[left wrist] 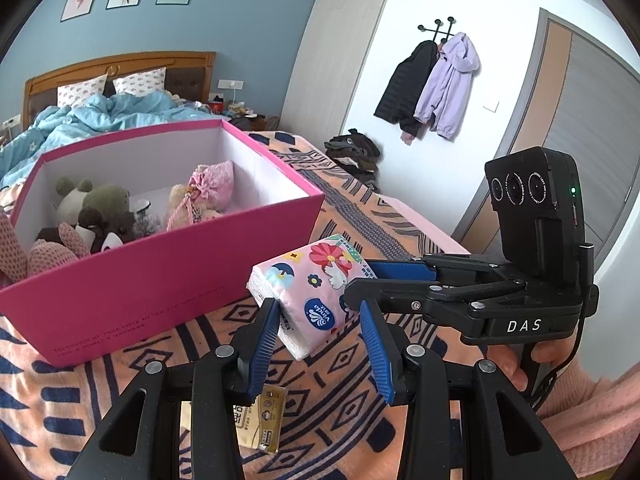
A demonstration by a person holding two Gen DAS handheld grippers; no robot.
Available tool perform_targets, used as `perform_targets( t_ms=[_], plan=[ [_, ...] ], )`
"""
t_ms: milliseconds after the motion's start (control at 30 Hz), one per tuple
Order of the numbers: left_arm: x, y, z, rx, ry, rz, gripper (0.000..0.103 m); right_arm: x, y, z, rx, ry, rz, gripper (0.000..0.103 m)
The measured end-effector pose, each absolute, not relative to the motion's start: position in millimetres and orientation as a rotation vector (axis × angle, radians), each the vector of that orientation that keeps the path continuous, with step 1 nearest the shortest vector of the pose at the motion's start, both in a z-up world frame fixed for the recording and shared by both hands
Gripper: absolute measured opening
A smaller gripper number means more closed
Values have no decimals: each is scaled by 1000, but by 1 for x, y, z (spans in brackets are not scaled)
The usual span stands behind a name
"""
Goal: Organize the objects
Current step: 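Lift the tissue pack with both grippers toward the pink box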
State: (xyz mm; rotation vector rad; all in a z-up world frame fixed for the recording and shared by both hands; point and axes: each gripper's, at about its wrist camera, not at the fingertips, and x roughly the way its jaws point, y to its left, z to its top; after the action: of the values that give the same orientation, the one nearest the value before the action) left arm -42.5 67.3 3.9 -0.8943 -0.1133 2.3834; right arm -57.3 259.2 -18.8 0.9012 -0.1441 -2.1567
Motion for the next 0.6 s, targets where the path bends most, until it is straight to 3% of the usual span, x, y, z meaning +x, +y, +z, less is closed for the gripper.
perform_targets(
  t_ms=[600],
  plan=[
    [-45,62,15,-854,-101,2412,42,-57,258,-3,846,-140,-2164,41]
  ],
)
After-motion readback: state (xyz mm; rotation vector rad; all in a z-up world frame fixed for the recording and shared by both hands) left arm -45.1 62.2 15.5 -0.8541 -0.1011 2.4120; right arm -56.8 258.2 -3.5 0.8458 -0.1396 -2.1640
